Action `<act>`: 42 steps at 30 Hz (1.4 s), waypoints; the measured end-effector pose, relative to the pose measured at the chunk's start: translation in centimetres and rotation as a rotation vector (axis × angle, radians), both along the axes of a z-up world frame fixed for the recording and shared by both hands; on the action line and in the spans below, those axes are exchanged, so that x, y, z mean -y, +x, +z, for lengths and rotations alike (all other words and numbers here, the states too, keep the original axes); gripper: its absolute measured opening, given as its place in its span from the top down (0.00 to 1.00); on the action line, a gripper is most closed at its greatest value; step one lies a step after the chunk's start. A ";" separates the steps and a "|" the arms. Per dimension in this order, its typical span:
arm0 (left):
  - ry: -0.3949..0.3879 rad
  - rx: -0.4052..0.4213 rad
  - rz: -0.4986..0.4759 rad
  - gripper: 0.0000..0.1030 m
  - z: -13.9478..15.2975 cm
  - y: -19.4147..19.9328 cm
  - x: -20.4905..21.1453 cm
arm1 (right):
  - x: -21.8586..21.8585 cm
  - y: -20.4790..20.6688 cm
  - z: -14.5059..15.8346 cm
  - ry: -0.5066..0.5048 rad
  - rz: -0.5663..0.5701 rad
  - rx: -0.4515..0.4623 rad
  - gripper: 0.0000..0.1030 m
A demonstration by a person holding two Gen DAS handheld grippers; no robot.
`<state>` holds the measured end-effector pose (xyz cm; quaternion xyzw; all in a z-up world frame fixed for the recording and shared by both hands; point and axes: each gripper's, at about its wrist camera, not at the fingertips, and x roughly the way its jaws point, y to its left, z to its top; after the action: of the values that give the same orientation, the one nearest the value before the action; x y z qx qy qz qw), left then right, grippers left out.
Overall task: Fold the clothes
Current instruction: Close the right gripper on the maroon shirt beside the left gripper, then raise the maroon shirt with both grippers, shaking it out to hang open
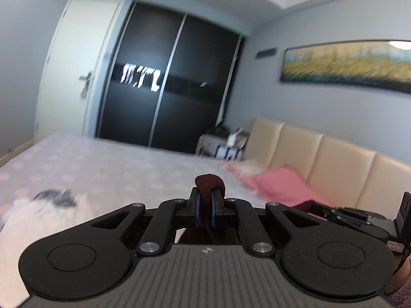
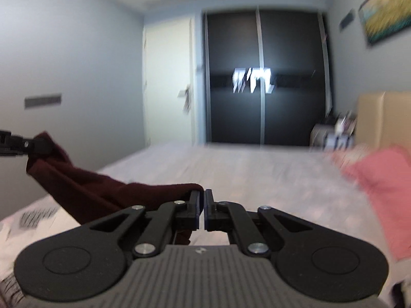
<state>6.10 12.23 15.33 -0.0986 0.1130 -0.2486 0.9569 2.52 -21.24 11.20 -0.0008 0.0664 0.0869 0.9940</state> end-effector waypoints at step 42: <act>0.269 -0.844 0.162 0.94 -24.0 -2.7 -0.9 | -3.1 -1.7 -16.0 -0.336 0.542 -0.792 0.67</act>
<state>3.43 13.12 -8.62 -0.0748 0.5165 -0.0939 0.8478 0.83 -18.17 -4.79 -0.1449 0.4487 0.3235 0.8204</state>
